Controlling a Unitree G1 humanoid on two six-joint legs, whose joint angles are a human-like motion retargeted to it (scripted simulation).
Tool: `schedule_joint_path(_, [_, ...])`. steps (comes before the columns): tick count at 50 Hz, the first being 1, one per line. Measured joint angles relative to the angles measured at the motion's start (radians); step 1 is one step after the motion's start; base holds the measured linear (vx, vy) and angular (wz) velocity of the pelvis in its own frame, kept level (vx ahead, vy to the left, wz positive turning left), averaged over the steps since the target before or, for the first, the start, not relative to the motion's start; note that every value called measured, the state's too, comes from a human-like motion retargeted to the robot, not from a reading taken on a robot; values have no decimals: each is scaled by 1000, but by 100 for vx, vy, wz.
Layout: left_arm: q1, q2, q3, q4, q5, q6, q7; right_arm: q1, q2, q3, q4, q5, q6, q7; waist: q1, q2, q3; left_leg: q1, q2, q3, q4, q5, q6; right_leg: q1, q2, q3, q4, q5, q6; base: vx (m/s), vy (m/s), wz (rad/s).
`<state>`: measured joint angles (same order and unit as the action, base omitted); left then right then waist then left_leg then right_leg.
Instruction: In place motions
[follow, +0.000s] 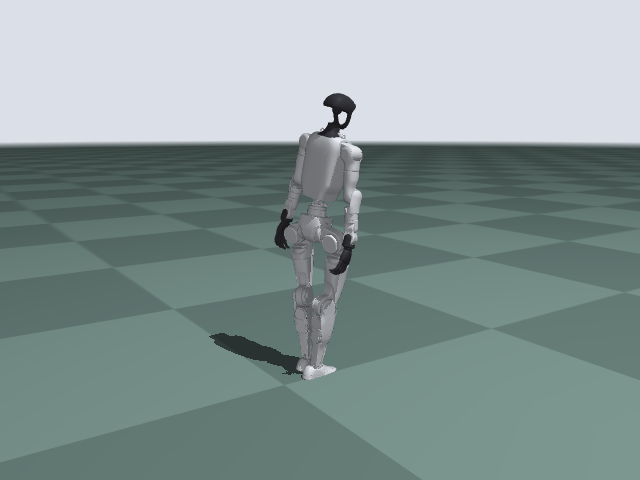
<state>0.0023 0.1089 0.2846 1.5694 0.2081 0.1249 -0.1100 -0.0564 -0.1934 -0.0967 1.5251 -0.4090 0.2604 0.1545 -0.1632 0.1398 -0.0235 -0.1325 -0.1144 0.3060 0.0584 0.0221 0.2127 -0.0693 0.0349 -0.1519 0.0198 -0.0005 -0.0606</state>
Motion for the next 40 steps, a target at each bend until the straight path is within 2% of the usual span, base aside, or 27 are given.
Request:
schedule_joint_path(2, [3, 5, -3, -13, 23, 5, -24, 19, -5, -5, 39, -11, 25, -4, -54, 12, -34, -3, 10, 68, -5, -5, 1, -13, 17, 25, 6, -11, -8, 29, -6, -8])
schedule_joint_path(3, [-6, 8, -2, -17, 38, 8, -34, 26, 2, -14, 53, -3, 38, -20, -86, 10, -42, -6, 2, 2, -12, -1, -4, -27, 10, 26, 22, -20, -7, 14, -5, 17])
schedule_joint_path(7, [-55, 12, -26, -53, 43, 4, -34, 49, -2, -69, 112, 104, 9, -99, -95, -12, -14, 39, -2, 20, -42, 4, 5, -15, 32, 38, 50, -30, -28, 4, 0, -23])
schedule_joint_path(10, [-69, 12, -51, -88, 33, -4, -59, 86, -14, -69, 124, 143, 18, -45, -106, -18, -43, 40, 15, 31, -28, -12, -7, -7, 32, 38, 38, -30, -25, 20, -2, -9])
schedule_joint_path(20, [-74, 25, -49, -135, 46, -22, -85, 88, 50, -49, 35, 81, 16, -3, -112, -51, -43, 53, 26, 29, -9, -32, -14, 7, 46, 37, 46, -38, -37, 4, -1, 12])
schedule_joint_path(23, [-65, 28, -51, -113, 60, -20, -75, 78, 62, -35, -11, 59, 14, 21, -284, -46, -34, 27, -14, -166, 16, -10, -4, -9, 22, -166, 47, -36, -51, 2, 0, 298])
schedule_joint_path(25, [-53, 29, -43, -102, 64, -18, -69, 67, 62, -12, -33, 34, 12, 27, -349, -48, -28, 14, -36, -248, 32, 0, -2, -5, 17, -259, 38, -37, -62, -1, 1, 190])
schedule_joint_path(27, [-38, 28, -21, -97, 67, -15, -67, 52, 60, 26, -48, -17, 24, 29, -264, -62, -26, 9, -28, -188, 36, 5, -4, 0, 16, -210, 39, -39, -60, -2, 3, -98])
schedule_joint_path(30, [-26, 22, -15, -105, 70, -8, -66, 40, 47, 61, -64, -68, 13, 11, -63, -89, -28, -20, -13, -78, 66, -22, -6, 12, 3, -114, 32, -44, -42, -6, 6, -140])
schedule_joint_path(34, [-3, 16, -24, -146, 75, -17, -66, 37, 18, 98, -59, -52, -7, 1, 27, -125, -4, -37, -35, -78, 87, -76, 20, 24, -35, -208, 32, -63, -47, -4, 11, 122])
schedule_joint_path(37, [20, 16, -21, -160, 73, -24, -67, 24, 3, 109, -32, -63, -1, 27, 69, -142, 1, -39, -19, -10, 78, -131, 19, 25, -70, -309, 49, -101, -41, -3, 15, 232])
schedule_joint_path(40, [32, 26, -9, -152, 74, -19, -65, 17, -6, 125, -19, -67, 4, 44, 107, -160, 14, -21, 17, 127, 63, -184, 6, 28, -105, -410, 82, -152, -31, -4, 12, 277])
